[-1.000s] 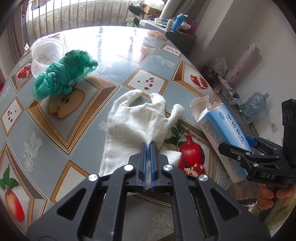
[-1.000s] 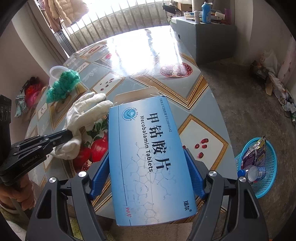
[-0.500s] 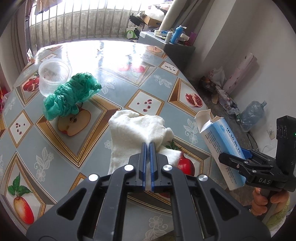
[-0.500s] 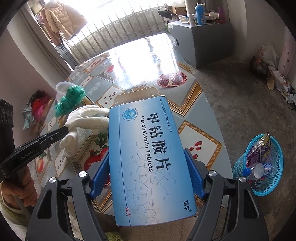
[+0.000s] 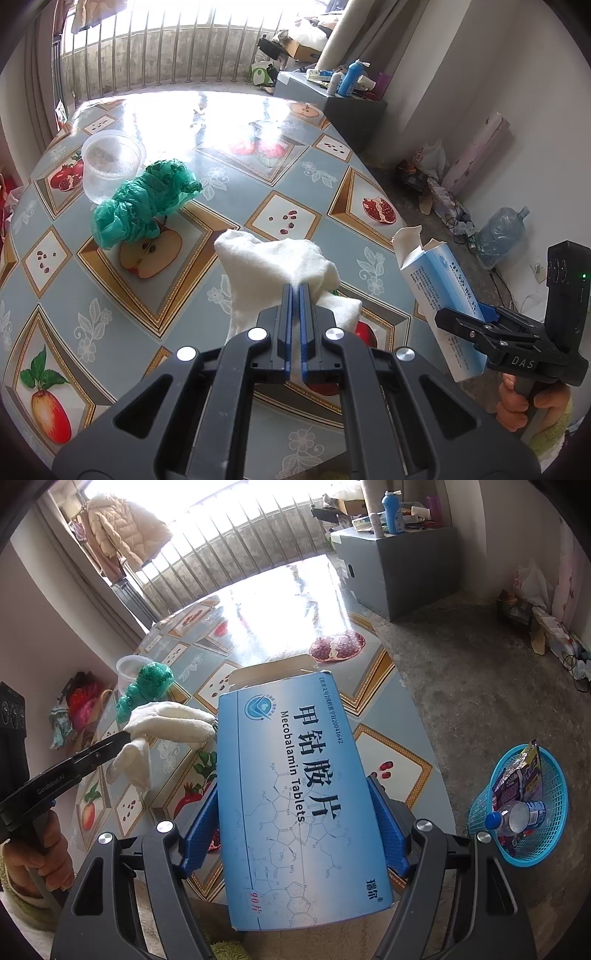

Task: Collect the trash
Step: 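Lift the white cloth with the left tool while the right tool holds the box, then carry cloth and box over the blue wastebasket and open both tools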

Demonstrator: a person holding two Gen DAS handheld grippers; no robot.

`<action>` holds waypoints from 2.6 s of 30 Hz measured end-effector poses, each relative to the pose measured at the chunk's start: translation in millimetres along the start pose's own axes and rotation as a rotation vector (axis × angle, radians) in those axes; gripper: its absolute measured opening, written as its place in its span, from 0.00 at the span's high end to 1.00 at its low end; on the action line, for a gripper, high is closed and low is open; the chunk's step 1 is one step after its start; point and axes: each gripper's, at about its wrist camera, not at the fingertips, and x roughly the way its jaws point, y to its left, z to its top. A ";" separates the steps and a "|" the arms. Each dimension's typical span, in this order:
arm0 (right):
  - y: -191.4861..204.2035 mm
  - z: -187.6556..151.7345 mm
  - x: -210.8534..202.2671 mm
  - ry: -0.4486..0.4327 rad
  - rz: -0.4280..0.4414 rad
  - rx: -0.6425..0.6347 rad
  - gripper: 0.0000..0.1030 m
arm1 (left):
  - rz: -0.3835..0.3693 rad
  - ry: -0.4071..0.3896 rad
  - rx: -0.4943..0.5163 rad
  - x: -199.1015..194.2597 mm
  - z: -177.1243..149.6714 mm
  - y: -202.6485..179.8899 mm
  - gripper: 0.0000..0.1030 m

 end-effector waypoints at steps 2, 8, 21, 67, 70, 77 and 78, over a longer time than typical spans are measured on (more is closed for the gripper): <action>-0.8 -0.3 -1.6 -0.005 0.002 0.004 0.29 | -0.001 -0.004 0.002 -2.2 0.9 -1.6 0.98; -2.6 -0.1 -9.8 -0.029 0.011 0.017 0.29 | -0.008 -0.024 0.012 -12.7 5.1 -8.4 0.98; -17.6 -2.8 -29.7 -0.082 0.031 0.060 0.29 | -0.037 -0.051 0.072 -23.4 15.2 -37.2 0.98; -369.4 -171.6 -75.1 -0.336 -0.093 1.230 0.29 | -0.448 0.362 0.630 206.5 0.8 -433.9 0.98; -387.7 -185.0 -62.3 -0.352 -0.079 1.328 0.29 | -0.461 0.408 0.638 236.5 -6.1 -456.2 0.98; -421.6 -201.4 -23.6 -0.453 -0.011 1.519 0.23 | -0.355 0.499 0.645 316.0 -26.1 -478.1 0.35; -431.1 -202.7 -9.3 -0.449 0.021 1.534 0.16 | -0.326 0.489 0.646 327.2 -28.1 -476.1 0.35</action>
